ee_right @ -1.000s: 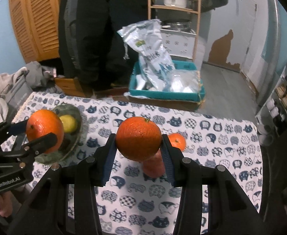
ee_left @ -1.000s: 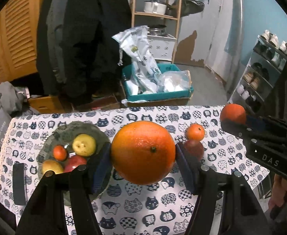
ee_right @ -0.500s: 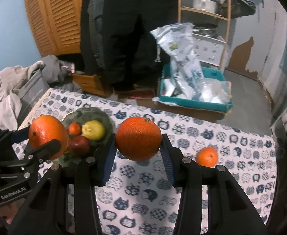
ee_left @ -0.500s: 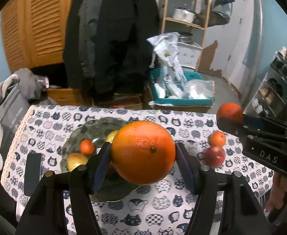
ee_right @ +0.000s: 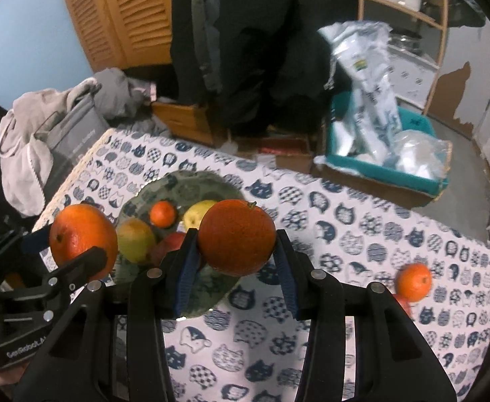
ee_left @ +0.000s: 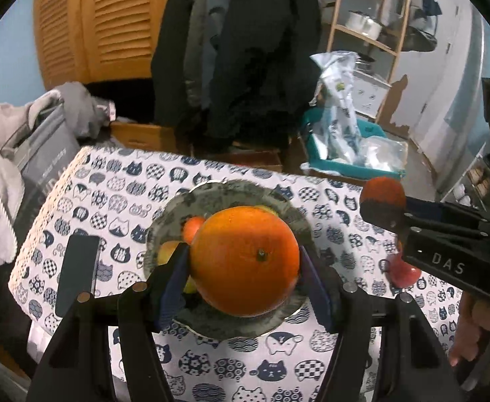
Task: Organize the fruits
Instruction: 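Lower the orange into the green bowl while the right tool lowers the tangerine there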
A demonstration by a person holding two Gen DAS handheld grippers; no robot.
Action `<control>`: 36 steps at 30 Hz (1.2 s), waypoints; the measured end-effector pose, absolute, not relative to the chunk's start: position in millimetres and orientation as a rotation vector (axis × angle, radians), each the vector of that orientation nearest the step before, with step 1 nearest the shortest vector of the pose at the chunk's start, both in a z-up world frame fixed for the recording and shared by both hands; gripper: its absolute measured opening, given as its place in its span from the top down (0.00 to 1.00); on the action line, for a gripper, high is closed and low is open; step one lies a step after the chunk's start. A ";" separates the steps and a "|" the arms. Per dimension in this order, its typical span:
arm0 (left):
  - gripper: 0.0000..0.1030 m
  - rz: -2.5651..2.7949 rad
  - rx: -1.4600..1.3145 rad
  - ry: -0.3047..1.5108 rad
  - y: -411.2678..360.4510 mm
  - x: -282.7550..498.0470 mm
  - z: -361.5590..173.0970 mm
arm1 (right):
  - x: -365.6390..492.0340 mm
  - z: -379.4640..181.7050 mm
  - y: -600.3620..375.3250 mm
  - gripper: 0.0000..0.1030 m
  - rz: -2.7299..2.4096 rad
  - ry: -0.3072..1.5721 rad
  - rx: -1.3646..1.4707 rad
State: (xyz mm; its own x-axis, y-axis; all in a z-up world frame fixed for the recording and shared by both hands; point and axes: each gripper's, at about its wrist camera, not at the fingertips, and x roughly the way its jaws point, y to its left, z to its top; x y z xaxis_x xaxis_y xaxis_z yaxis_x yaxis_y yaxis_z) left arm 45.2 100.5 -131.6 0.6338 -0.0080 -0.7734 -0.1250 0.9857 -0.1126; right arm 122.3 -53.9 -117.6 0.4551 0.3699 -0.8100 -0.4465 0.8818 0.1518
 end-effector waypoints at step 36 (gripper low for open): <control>0.35 0.104 -0.294 1.228 139.6 67.7 -250.2 | 138.2 -218.0 -3.3 0.58 0.564 1.228 -0.130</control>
